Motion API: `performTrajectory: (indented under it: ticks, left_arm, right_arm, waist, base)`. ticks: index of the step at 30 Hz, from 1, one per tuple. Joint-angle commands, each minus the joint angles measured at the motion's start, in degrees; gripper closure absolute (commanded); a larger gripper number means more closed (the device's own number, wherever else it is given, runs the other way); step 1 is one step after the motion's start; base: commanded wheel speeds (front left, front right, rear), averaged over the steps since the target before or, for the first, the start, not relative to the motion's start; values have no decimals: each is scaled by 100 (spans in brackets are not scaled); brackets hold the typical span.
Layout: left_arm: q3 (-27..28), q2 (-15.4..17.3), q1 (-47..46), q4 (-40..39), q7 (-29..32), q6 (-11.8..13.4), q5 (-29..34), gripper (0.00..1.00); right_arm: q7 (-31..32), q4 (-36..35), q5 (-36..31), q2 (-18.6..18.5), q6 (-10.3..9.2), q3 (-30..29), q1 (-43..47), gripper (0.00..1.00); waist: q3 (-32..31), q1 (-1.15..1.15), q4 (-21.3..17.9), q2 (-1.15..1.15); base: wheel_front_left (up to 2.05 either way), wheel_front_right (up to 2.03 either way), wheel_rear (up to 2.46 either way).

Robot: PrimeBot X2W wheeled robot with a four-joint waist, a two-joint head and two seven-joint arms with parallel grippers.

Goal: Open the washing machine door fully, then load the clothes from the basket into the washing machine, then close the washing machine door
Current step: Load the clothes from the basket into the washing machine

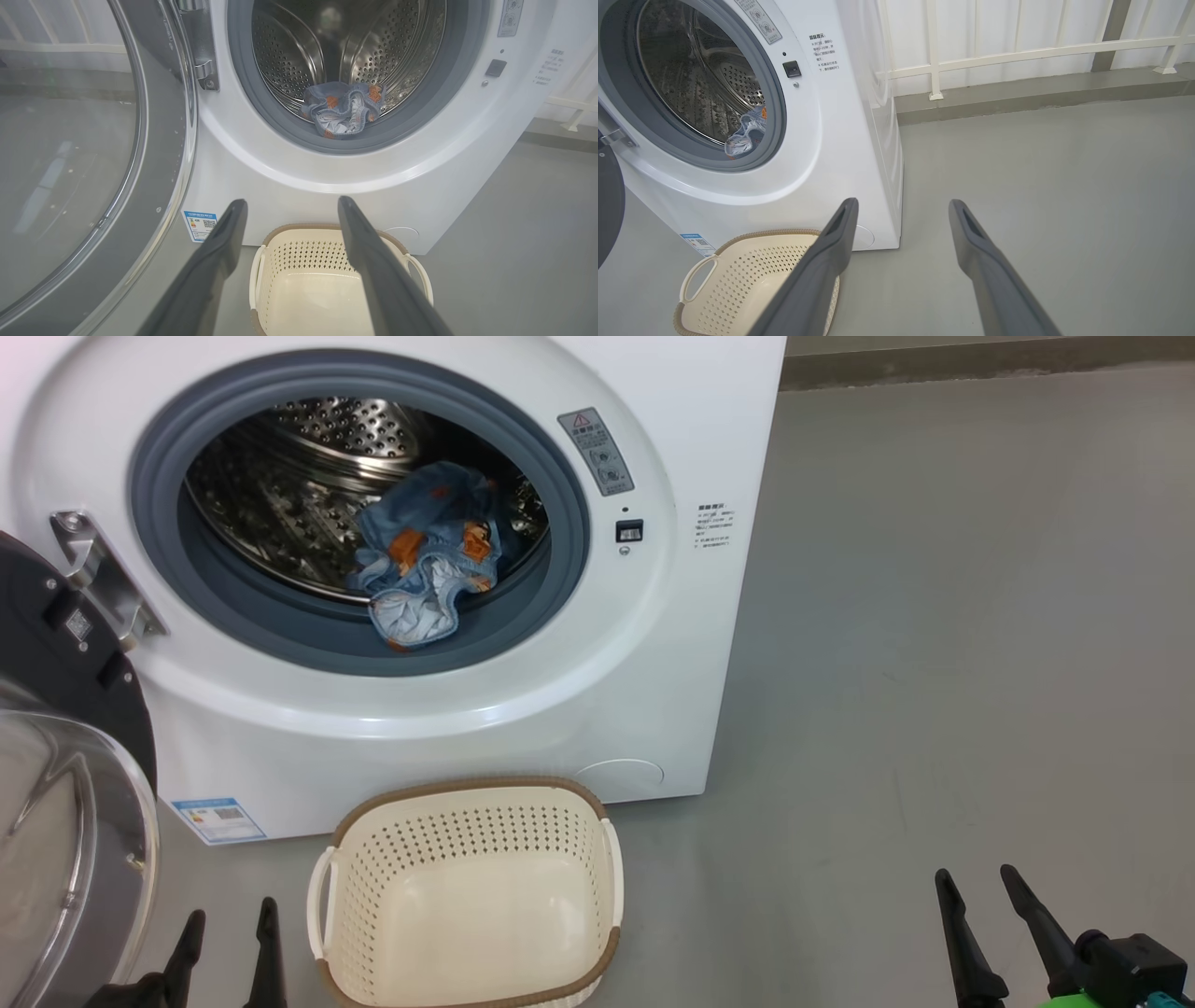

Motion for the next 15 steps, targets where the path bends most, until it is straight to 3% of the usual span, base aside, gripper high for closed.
performTrajectory:
  ticks: [1,15]
  left_arm:
    - [165,114,-119,-160,-37,-9,-34,0]
    - [206,82,-82,-208,-37,-9,-5,0]
  right_arm:
    - [-69,-148,-26,-77,54,117,-48,0]
    - [-69,-169,-27,-84,54,142,-35,0]
  waist:
    - [2,0,1,0]
    - [-27,0,-10,0]
  base:
    - [0,0,0]
    - [0,0,0]
